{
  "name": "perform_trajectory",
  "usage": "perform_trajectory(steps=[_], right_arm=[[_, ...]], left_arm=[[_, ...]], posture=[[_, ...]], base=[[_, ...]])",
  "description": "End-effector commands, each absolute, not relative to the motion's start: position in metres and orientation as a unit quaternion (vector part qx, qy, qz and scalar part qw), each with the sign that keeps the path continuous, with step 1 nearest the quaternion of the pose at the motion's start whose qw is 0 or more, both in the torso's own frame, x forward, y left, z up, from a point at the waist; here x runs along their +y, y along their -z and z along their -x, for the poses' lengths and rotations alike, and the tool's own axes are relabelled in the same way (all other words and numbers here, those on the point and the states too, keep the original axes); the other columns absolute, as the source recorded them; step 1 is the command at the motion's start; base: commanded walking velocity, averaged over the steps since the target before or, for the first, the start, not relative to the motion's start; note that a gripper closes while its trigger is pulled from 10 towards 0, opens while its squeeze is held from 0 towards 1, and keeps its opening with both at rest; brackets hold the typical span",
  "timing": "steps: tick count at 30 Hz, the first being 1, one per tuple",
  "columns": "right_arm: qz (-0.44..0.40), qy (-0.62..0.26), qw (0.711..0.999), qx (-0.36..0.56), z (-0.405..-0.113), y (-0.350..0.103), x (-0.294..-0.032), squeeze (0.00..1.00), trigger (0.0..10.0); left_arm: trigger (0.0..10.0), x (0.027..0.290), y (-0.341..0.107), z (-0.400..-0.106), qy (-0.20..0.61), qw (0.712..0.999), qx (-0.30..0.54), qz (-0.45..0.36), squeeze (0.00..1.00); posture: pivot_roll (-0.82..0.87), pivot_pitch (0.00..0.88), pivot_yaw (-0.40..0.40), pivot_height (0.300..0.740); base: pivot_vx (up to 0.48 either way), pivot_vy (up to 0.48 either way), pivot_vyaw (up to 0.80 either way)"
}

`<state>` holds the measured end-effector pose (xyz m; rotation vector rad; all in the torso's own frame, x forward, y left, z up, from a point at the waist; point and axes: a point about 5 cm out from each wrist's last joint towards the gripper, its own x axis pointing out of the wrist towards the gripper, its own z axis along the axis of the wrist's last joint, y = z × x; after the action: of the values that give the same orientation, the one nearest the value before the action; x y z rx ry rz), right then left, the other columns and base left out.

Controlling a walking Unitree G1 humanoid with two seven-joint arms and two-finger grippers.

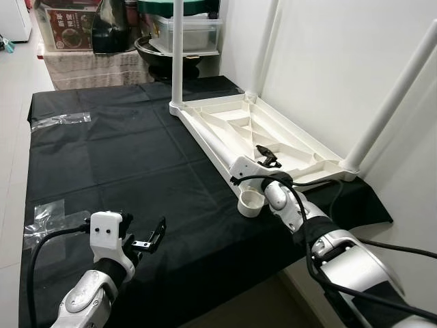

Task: Building children table

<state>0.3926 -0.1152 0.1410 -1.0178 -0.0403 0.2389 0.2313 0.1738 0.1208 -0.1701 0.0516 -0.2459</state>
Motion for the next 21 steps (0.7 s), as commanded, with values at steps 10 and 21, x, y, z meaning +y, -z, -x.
perform_trajectory(steps=[10, 21], right_arm=[[0.399, -0.183, 0.897, -0.051, -0.385, -0.140, -0.090, 0.00, 0.0], [0.278, -0.163, 0.942, -0.090, -0.390, -0.163, -0.114, 0.00, 0.0]], left_arm=[[10.0, 0.170, -0.123, -0.233, 0.128, 0.988, 0.022, 0.079, 0.00], [10.0, 0.171, -0.123, -0.232, 0.128, 0.988, 0.023, 0.078, 0.00]], posture=[[0.13, 0.000, -0.134, 0.740], [0.11, 0.000, -0.116, 0.740]], base=[[0.000, 0.000, 0.00], [0.000, 0.000, 0.00]])
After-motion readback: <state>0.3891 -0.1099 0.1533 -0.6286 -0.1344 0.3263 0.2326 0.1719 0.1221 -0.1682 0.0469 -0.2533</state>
